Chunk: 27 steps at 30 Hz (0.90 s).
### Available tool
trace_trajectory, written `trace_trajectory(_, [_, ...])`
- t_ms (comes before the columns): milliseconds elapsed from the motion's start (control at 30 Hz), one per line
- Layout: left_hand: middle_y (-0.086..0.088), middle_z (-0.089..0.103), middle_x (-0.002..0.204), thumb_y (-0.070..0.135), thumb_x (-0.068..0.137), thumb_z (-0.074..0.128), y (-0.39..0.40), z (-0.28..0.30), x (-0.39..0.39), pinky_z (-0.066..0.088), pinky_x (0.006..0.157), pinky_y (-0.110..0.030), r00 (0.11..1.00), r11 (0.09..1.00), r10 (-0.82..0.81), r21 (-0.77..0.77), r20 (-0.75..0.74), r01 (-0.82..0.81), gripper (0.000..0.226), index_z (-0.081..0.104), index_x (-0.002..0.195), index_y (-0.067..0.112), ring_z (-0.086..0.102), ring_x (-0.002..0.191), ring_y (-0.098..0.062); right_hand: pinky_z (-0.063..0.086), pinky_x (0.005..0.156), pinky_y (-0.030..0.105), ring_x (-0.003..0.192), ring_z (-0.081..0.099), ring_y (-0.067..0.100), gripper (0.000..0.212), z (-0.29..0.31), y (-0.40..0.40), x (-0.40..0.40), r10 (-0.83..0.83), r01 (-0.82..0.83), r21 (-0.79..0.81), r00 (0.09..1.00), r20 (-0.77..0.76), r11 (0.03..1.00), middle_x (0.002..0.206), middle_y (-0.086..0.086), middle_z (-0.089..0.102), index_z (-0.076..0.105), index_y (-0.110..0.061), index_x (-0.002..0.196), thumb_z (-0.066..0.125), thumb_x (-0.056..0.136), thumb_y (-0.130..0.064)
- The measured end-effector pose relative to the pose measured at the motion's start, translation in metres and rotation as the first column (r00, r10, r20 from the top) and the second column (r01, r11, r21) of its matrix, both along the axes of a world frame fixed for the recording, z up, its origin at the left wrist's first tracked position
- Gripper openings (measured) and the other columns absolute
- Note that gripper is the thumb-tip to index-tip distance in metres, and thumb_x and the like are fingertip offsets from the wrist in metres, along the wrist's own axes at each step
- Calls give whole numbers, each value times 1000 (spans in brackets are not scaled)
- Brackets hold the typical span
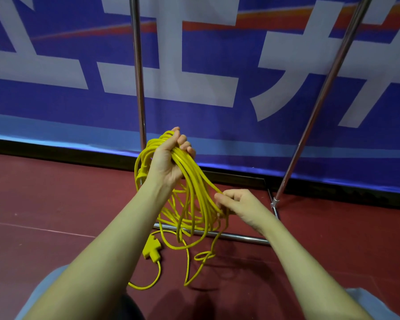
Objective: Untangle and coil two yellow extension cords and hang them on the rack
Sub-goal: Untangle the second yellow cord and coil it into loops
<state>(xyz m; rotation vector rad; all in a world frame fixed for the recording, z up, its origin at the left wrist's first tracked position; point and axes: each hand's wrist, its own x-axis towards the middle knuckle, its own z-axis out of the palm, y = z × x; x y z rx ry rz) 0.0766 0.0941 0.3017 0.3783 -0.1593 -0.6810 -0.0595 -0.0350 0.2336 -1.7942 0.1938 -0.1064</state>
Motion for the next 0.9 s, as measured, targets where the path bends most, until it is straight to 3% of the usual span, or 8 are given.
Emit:
trace_trajectory(100, [6, 43, 50, 15, 100, 37, 1, 2, -2, 46, 44, -16, 999, 999, -44, -1, 6, 44, 25, 47, 77, 15, 43, 40, -3, 47, 67, 19, 62, 58, 5, 24, -7, -1, 2, -21, 28, -118, 998, 54, 993, 65, -2, 63, 64, -13, 69, 57, 93, -13])
trace_trajectory(233, [5, 52, 54, 13, 101, 35, 5, 7, 1, 43, 40, -16, 1000, 999, -31, -15, 4, 31, 25, 49, 80, 13, 44, 39, -2, 49, 74, 26, 68, 60, 8, 18, -12, -6, -2, -141, 142, -5, 988, 69, 990, 67, -3, 66, 68, -12, 76, 59, 91, -7])
trace_trajectory(333, [3, 55, 56, 11, 100, 36, 8, 7, 5, 44, 41, -16, 1000, 999, 1, -37, -31, -2, 21, 52, 86, 11, 46, 40, -3, 45, 55, 23, 54, 51, 10, 20, -7, -4, -6, -183, 175, 82, 979, 92, 981, 61, -2, 57, 68, -9, 82, 52, 94, -6])
trace_trajectory(400, [1, 62, 60, 14, 99, 42, 9, 5, 6, 49, 46, -18, 998, 999, 39, -1, -43, -39, 18, 56, 88, 11, 56, 46, -5, 29, 41, 18, 41, 35, 7, 21, 0, -2, -6, -183, 167, 133, 977, 112, 977, 53, -4, 43, 66, -7, 84, 48, 96, -7])
trace_trajectory(467, [1, 68, 67, 19, 97, 48, 9, 4, 4, 56, 56, -23, 998, 997, 48, 70, -27, -46, 18, 59, 86, 11, 67, 57, -9, 19, 38, 14, 37, 24, 4, 20, 12, 1, -5, -175, 153, 167, 976, 127, 974, 50, -4, 35, 62, -6, 87, 45, 97, -8])
trace_trajectory(600, [1, 70, 68, 16, 95, 49, 3, -1, -10, 59, 62, -31, 999, 980, 1, 197, 48, -10, 13, 59, 87, 13, 71, 67, -12, 20, 35, 14, 34, 25, 2, 14, 31, 9, -1, -157, 150, 52, 975, 157, 987, 44, -6, 39, 62, -8, 90, 49, 96, -5])
trace_trajectory(733, [3, 62, 55, 12, 97, 45, -1, 0, -17, 59, 59, -30, 998, 979, -24, 202, 65, 10, 18, 55, 82, 14, 66, 56, -10, 21, 33, 14, 32, 27, 4, 11, 38, 13, 0, -120, 119, 15, 982, 146, 993, 45, -3, 45, 66, -5, 90, 55, 93, -6])
trace_trajectory(900, [7, 43, 48, 15, 99, 36, -1, 2, -11, 44, 45, -15, 997, 993, -60, 100, 38, 56, 20, 50, 85, 14, 41, 37, -4, 33, 38, 17, 35, 42, 10, 15, 33, 6, -2, -97, 92, 41, 984, 151, 995, 52, 5, 54, 64, -3, 85, 54, 94, -12])
